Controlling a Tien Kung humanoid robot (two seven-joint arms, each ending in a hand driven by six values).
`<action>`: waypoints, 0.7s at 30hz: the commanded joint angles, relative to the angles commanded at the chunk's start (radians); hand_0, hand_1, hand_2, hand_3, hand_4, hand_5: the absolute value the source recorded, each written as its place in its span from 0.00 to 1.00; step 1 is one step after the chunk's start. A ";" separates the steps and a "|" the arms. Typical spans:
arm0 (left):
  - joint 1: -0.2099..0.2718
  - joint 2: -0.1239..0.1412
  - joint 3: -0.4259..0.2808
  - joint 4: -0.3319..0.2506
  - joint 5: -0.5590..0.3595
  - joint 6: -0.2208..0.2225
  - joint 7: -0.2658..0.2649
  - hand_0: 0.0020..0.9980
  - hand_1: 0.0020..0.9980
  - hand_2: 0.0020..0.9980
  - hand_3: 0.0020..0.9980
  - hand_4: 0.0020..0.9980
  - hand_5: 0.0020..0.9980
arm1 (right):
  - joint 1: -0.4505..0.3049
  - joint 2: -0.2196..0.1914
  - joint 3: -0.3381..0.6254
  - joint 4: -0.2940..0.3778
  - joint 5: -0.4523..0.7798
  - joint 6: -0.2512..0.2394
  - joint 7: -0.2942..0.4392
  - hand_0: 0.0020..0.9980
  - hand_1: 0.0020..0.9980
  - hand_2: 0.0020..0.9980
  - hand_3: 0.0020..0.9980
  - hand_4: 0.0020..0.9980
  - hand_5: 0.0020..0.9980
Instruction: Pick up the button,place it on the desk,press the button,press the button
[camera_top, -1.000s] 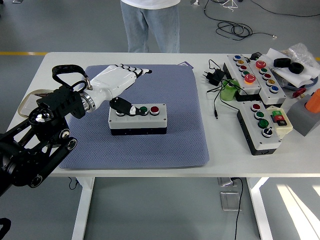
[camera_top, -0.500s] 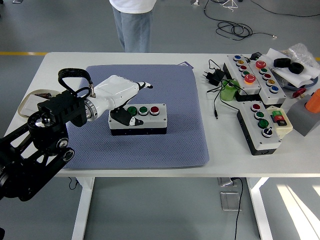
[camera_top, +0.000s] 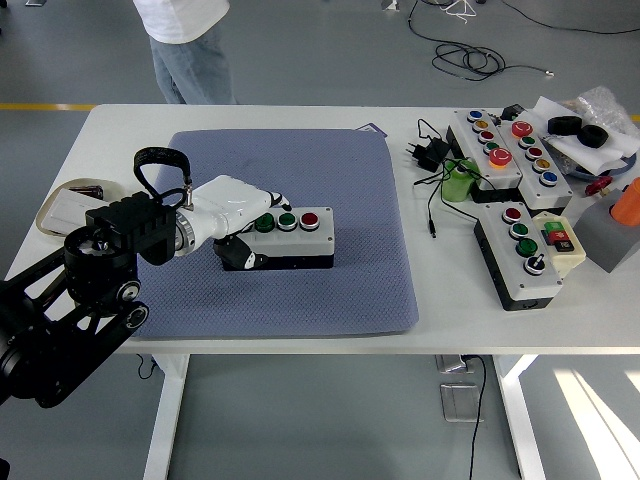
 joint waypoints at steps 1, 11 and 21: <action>0.000 -0.001 0.001 0.002 0.000 0.000 0.000 0.00 0.01 0.06 0.83 0.74 0.18 | 0.000 0.000 0.000 0.000 0.001 0.000 0.000 0.79 0.80 0.82 0.75 0.41 0.48; -0.012 -0.011 0.027 0.035 0.000 -0.005 0.005 0.00 0.01 0.06 0.83 0.74 0.18 | 0.001 0.000 0.001 0.000 0.001 -0.001 0.000 0.79 0.80 0.82 0.75 0.41 0.48; -0.022 -0.016 0.045 0.059 0.000 -0.013 0.010 0.00 0.01 0.07 0.83 0.73 0.18 | 0.002 0.000 0.005 0.000 -0.004 -0.002 -0.002 0.79 0.80 0.82 0.75 0.41 0.48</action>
